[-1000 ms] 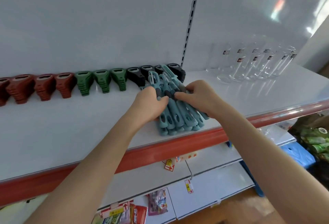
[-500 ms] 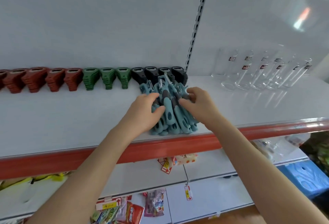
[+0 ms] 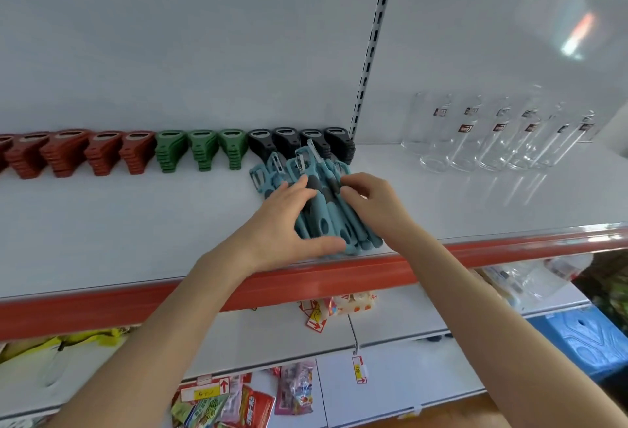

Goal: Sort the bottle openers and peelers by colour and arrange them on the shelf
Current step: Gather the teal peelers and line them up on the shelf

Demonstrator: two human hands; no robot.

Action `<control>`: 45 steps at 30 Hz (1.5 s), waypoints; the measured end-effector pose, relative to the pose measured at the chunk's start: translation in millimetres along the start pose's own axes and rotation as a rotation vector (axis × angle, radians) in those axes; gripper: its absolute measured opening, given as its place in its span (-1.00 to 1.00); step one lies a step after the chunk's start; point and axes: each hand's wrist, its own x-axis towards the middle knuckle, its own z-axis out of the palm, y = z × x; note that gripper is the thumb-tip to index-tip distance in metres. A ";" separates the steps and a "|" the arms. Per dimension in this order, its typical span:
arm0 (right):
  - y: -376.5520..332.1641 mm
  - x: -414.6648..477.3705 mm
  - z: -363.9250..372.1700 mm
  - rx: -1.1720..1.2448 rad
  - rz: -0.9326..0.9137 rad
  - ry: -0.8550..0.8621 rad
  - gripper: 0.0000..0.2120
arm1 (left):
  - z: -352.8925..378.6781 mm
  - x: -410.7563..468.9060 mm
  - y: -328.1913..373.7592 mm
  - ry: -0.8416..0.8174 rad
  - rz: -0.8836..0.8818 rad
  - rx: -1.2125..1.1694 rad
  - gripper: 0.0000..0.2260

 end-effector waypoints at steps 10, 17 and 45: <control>13.2 -0.3 2.3 0.153 0.069 0.075 -0.78 | 14.5 2.0 -6.6 -0.010 0.040 0.090 -0.04; 7.4 5.9 10.5 0.120 0.062 0.137 -0.74 | 11.1 1.0 -5.0 0.082 0.100 0.058 -0.14; 14.5 -18.3 -49.9 -0.068 -0.098 -0.433 -0.41 | -1.4 -12.5 -1.9 -0.009 -0.147 0.045 -0.02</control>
